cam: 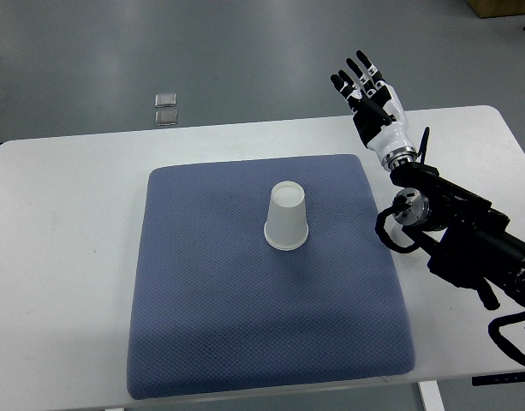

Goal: Stack paper cups

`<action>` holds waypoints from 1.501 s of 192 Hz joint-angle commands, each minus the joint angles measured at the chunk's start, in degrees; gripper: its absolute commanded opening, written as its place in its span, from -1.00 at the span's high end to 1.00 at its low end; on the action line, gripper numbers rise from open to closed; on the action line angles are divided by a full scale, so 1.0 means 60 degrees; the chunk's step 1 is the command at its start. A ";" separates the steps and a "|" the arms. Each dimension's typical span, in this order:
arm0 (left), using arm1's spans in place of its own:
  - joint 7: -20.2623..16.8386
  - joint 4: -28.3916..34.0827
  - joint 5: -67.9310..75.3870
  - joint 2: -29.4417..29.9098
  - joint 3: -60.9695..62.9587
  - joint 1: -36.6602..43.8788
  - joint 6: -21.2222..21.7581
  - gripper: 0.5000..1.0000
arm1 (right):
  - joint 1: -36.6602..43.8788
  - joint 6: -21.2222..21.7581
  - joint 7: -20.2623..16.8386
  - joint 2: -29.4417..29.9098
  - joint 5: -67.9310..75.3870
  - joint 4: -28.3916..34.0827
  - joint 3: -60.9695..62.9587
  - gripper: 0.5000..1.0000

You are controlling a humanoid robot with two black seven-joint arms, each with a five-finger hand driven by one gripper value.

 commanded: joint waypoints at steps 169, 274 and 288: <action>0.0010 -0.0023 0.0002 0.0000 -0.0004 0.0028 0.0007 -1.00 | 0.0576 -0.0805 -0.0076 -0.0305 -0.2314 0.0176 -0.0366 -0.67; -0.0005 -0.0023 0.0002 0.0000 -0.0004 0.0028 0.0007 -1.00 | 0.3900 0.0630 -0.0823 -0.3878 -0.7498 0.1669 -0.6400 -0.66; -0.0005 -0.0023 0.0002 0.0000 -0.0004 0.0028 0.0007 -1.00 | 0.4326 0.0733 -0.0823 -0.4201 -0.8437 0.1846 -0.6929 -0.66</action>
